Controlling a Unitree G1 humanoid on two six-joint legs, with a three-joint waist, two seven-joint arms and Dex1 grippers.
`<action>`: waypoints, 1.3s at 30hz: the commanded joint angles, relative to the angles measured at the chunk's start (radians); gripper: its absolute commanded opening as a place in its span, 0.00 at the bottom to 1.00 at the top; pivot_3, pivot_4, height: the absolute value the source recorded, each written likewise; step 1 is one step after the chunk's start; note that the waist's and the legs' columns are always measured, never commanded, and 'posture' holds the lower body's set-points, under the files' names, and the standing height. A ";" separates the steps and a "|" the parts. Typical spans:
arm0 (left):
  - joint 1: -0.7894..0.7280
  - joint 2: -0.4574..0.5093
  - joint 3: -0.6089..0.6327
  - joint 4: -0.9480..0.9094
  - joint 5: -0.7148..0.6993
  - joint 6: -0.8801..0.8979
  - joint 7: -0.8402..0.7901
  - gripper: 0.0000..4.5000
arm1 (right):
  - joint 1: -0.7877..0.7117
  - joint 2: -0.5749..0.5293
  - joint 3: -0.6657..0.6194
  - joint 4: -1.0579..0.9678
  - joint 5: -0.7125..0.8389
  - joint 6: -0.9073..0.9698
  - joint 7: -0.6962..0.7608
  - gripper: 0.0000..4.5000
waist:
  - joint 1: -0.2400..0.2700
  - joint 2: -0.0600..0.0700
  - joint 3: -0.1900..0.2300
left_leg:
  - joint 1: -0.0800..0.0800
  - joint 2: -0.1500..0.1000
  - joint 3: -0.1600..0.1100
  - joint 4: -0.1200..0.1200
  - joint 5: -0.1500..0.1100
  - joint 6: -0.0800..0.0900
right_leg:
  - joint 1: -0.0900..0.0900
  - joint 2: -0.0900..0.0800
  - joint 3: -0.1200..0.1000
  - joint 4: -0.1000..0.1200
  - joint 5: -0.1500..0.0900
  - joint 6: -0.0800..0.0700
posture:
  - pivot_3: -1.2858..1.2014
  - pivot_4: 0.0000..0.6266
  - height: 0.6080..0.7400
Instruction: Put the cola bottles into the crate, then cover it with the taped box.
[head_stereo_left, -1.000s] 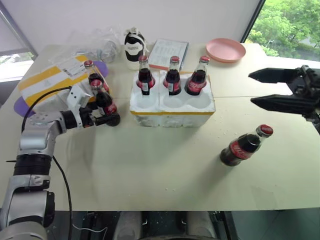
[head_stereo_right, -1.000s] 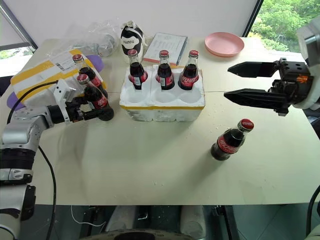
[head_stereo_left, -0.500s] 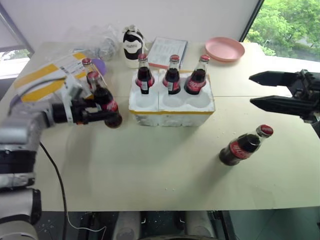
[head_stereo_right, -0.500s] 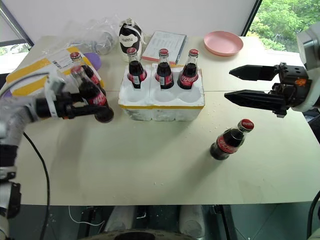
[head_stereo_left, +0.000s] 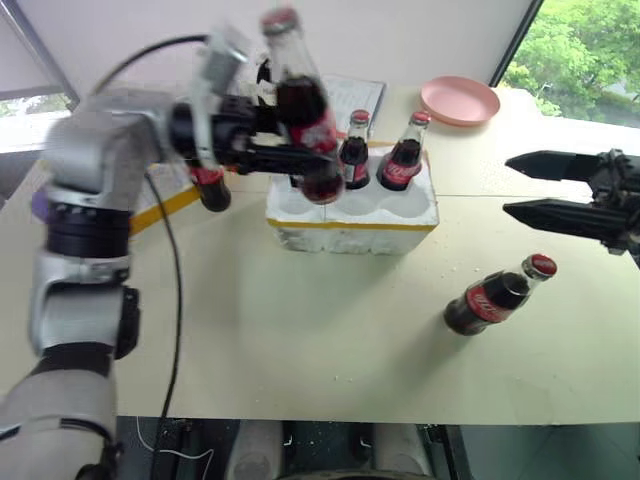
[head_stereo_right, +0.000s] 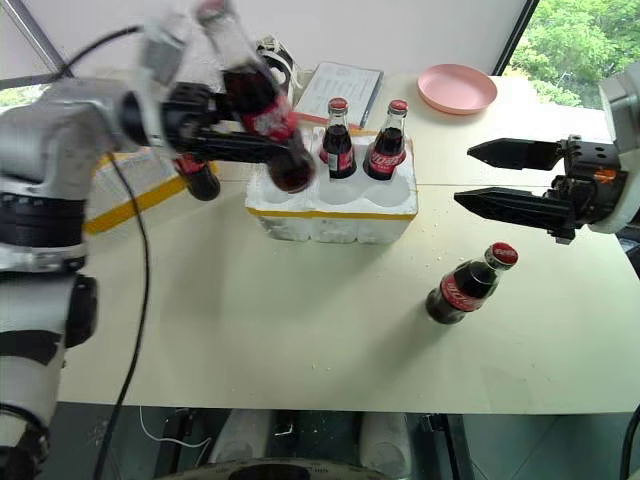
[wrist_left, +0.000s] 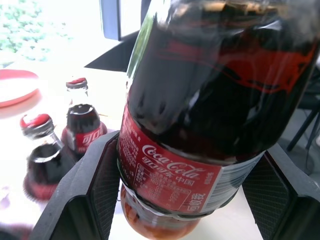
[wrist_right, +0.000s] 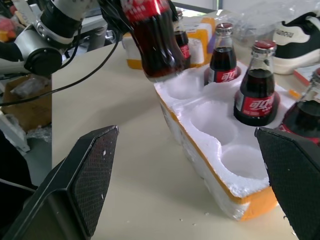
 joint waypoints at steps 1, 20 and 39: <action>-0.083 -0.085 -0.008 0.123 0.070 -0.120 0.050 0.63 | 0.010 -0.005 -0.064 -0.041 0.030 0.001 -0.018 1.00 | 0.000 0.000 0.000 | 0.000 0.000 0.000 0.000 0.000 0.000 | 0.000 0.000 0.000 0.000 0.000 0.000 | 0.52 0.24 1.00; -0.116 -0.282 -0.133 0.486 0.370 -0.409 0.027 0.86 | 0.069 0.018 -0.096 -0.064 0.052 -0.011 -0.089 1.00 | 0.003 -0.001 0.001 | -0.002 0.000 -0.003 0.001 0.000 0.000 | -0.002 -0.001 0.000 0.000 0.000 0.000 | 0.52 0.24 1.00; 0.319 0.127 0.226 -0.364 0.102 0.077 0.146 0.99 | 0.064 0.041 -0.059 -0.049 0.045 -0.038 -0.085 1.00 | 0.000 0.000 0.000 | -0.005 0.002 -0.006 0.011 -0.002 0.004 | -0.001 0.000 0.000 0.002 0.001 0.001 | 0.52 0.24 1.00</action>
